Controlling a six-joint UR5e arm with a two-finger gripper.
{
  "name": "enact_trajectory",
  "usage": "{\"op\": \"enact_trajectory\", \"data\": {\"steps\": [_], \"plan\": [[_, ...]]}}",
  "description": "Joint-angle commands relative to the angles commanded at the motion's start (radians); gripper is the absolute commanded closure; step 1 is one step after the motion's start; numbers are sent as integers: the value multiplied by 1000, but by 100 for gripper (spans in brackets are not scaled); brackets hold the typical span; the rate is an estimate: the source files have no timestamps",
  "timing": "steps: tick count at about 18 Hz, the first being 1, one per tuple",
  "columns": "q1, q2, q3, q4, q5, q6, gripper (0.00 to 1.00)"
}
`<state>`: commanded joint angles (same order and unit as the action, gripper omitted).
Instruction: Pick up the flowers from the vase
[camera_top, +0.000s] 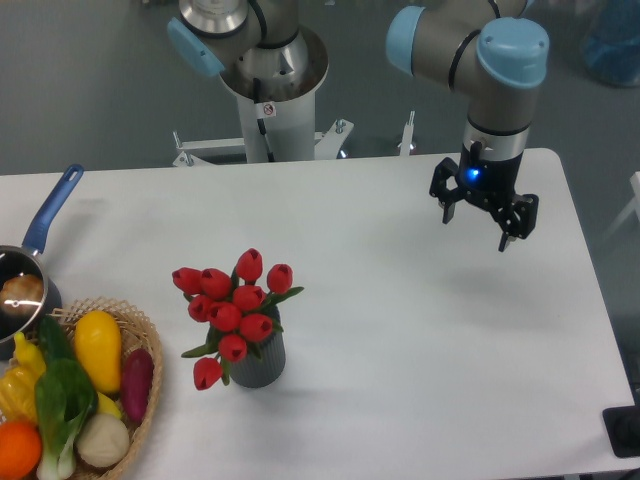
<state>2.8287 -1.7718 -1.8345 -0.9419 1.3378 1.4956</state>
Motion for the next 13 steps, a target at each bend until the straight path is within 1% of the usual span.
{"op": "enact_trajectory", "data": {"steps": [4,8,10,13], "plan": [[-9,12,-18,-2,-123,-5,0],[-18,29,-60,-11,-342,-14,0],[-49,34,-77,-11,-434,-31,0],[-104,31,-71,-8,-547,-141,0]]}}
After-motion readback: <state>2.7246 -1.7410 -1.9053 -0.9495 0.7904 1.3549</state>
